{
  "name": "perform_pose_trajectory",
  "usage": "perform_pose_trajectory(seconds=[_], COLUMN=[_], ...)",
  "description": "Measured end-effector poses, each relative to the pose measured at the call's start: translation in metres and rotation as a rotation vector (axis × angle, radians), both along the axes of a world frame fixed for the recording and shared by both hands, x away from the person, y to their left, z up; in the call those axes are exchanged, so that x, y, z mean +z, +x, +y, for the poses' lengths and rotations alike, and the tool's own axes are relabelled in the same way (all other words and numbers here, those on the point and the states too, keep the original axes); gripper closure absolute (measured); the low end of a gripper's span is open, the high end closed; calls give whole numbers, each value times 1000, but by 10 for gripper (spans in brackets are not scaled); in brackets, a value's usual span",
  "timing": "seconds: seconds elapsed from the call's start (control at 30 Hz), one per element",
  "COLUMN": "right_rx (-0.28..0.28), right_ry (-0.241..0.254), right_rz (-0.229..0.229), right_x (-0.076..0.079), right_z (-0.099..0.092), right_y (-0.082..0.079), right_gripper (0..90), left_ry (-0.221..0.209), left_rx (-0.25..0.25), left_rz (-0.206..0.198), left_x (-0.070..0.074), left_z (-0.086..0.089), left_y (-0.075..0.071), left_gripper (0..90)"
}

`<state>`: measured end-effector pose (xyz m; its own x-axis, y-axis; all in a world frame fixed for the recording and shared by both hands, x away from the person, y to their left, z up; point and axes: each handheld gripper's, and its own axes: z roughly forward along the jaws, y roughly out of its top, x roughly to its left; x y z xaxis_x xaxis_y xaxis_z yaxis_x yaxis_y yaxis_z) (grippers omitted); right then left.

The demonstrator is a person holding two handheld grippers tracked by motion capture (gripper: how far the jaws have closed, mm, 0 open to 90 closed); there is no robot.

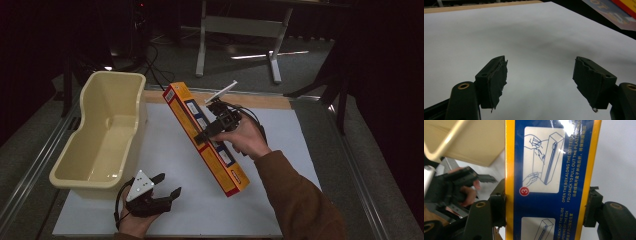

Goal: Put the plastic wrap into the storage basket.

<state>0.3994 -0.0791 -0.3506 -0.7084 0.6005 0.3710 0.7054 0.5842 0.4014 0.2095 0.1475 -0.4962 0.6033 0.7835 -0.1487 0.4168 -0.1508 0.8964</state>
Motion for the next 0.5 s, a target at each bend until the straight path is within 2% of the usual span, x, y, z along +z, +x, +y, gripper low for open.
perform_pose_trajectory(seconds=[0.2, 0.5], right_rx=[-18, -39], right_ry=[58, 93], right_rz=[25, 20], right_x=[7, 23], right_z=[14, 42], right_y=[6, 9], right_gripper=[390, 390], left_ry=[0, -9], left_rx=[-3, 3], left_rz=[-4, -1], left_x=[1, 0], left_z=[0, 2], left_y=[-1, 0], left_gripper=[267, 262])
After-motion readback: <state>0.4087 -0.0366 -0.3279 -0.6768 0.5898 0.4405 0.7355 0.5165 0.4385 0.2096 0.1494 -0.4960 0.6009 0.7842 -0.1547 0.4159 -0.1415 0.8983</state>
